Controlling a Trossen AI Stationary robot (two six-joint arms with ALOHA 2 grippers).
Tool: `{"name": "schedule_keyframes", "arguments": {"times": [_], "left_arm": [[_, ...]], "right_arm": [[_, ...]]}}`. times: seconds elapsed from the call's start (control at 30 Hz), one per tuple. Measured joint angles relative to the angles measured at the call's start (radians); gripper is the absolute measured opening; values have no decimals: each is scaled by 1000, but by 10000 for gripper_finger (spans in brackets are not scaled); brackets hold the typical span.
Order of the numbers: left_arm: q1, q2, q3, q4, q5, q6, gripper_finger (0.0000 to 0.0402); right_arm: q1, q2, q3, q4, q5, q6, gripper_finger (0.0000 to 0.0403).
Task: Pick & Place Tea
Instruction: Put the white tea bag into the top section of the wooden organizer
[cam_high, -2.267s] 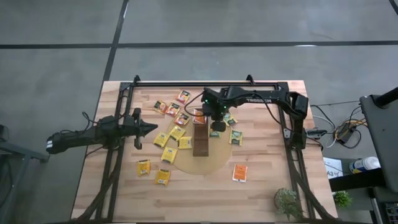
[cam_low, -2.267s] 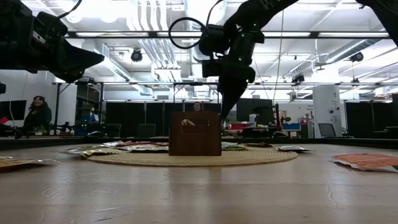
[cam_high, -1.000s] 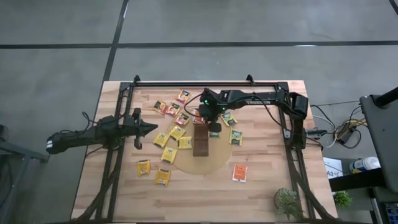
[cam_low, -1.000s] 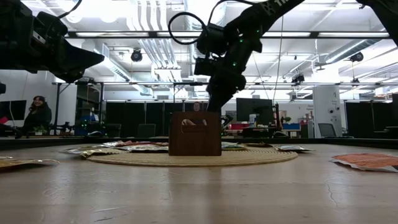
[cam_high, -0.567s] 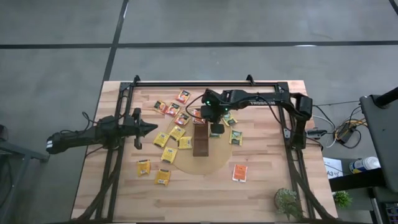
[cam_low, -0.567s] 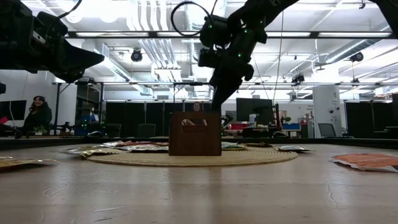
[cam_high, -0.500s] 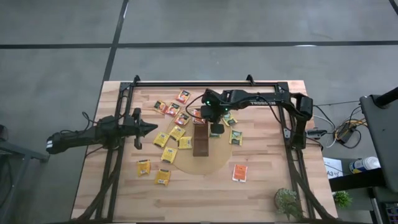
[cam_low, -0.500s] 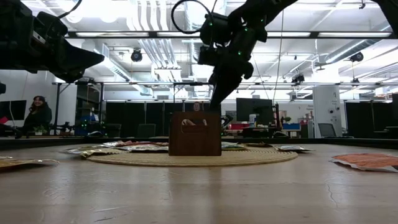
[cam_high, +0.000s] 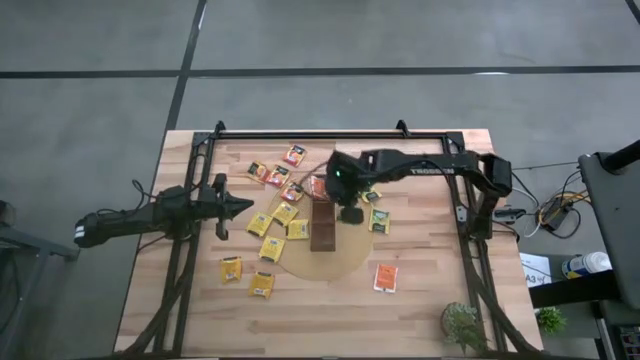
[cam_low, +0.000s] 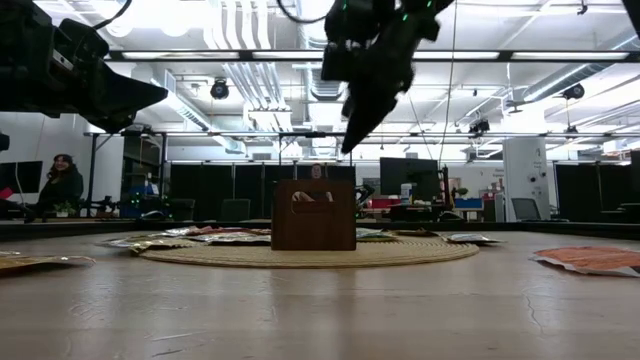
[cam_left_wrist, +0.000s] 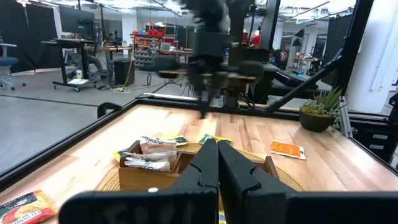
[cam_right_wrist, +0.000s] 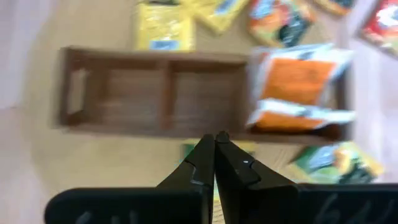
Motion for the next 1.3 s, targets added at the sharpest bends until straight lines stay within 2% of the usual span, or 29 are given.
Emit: {"name": "schedule_keyframes", "arguments": {"times": [0.33, 0.67, 0.83, 1.1, 1.3], "left_arm": [[0, 0, 0, 0, 0, 0, 0], [0, 0, 0, 0, 0, 0, 0], [0, 0, 0, 0, 0, 0, 0], [0, -1, 0, 0, 0, 0, 0], [0, -1, 0, 0, 0, 0, 0]], "right_arm": [[203, -134, -95, -19, 3, 207, 8], [409, -159, -202, -33, 6, 432, 18], [488, -160, -232, -61, 5, 474, 60], [557, -158, -288, -77, 7, 526, 153], [611, -157, -337, -76, 15, 525, 195]]}}
